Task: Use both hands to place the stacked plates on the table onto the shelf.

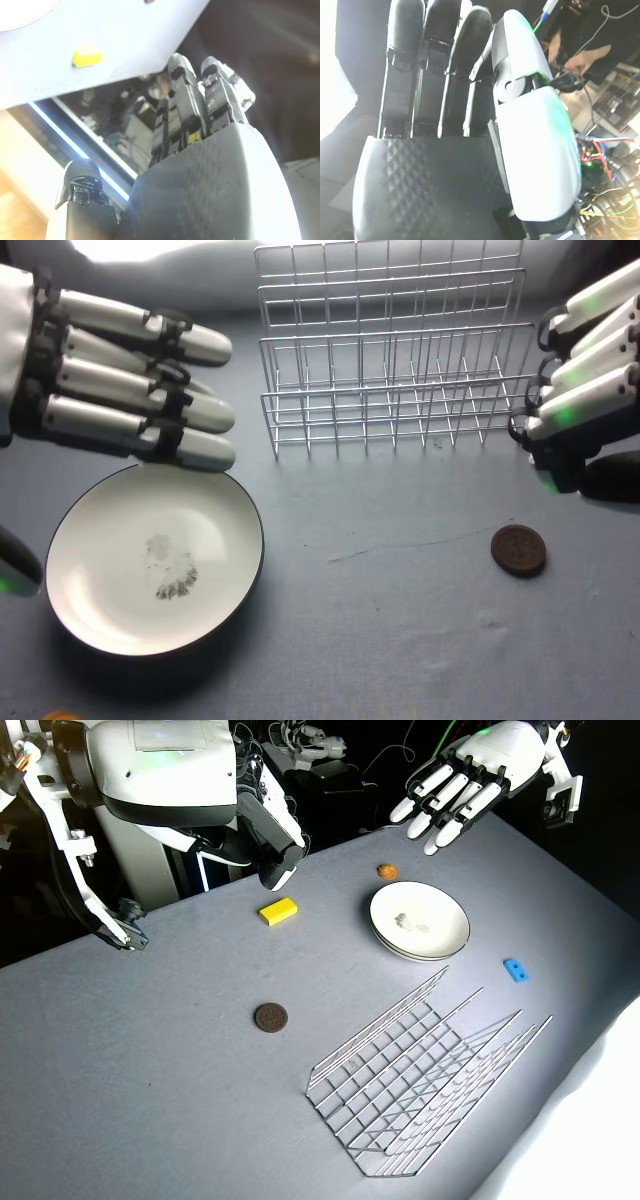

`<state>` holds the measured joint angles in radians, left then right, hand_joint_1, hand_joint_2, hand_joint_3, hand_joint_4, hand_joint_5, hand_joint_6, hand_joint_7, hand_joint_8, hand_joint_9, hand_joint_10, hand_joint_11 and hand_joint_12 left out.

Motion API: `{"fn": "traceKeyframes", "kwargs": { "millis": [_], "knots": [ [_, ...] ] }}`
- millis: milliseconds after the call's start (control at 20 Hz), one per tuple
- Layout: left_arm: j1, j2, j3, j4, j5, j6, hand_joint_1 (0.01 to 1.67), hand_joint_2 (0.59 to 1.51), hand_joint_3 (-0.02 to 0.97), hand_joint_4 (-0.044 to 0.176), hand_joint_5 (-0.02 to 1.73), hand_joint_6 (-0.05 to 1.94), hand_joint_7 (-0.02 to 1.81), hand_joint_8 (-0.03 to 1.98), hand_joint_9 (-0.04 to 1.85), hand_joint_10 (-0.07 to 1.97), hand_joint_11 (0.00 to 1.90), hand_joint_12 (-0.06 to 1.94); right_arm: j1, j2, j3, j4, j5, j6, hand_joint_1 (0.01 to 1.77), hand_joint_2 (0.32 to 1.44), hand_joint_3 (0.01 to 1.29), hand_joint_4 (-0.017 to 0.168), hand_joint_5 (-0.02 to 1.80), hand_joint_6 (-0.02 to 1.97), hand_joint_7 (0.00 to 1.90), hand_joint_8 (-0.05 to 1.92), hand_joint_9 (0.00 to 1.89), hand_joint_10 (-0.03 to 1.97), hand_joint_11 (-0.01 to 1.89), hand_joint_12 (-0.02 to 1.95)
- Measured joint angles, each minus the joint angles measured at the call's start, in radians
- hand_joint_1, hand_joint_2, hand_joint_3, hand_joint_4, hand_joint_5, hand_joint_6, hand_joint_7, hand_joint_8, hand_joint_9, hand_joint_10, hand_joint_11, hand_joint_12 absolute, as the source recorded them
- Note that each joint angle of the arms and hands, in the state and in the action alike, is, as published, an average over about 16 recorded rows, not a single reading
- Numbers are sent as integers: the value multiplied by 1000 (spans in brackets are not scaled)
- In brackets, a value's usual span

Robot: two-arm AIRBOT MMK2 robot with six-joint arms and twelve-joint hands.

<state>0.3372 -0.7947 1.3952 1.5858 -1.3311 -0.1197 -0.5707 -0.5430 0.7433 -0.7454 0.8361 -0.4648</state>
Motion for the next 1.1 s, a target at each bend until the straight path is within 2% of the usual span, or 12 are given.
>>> {"fn": "traceKeyframes", "kwargs": {
  "millis": [250,400,650,850,1100],
  "knots": [
    [4,-6,18,27,-4,-3,35,1091,43,11,82,9,97,1,104,14,36,19,2,-3,0,1,-1,-2,453,1073,37,3,269,281,353,231,402,98,202,524],
    [13,-10,32,41,-13,-4,32,1093,39,10,82,8,91,-1,92,12,33,17,4,-7,0,7,-1,-3,408,1070,33,3,223,230,303,189,347,81,165,486],
    [56,-19,73,75,-42,14,22,1094,18,7,86,-2,74,-14,45,4,25,9,9,-19,0,21,-1,-9,280,1038,15,4,42,25,94,13,112,15,13,338],
    [119,-31,112,74,-66,44,21,1098,22,7,89,1,74,-12,48,5,26,10,14,-33,0,38,-1,-28,449,1011,15,4,28,22,66,17,88,16,10,326],
    [251,-62,169,24,-82,96,20,1101,22,6,91,1,73,-4,49,5,26,11,21,-48,-4,60,-17,-79,780,974,15,4,20,20,37,13,64,13,12,294]
  ]
}}
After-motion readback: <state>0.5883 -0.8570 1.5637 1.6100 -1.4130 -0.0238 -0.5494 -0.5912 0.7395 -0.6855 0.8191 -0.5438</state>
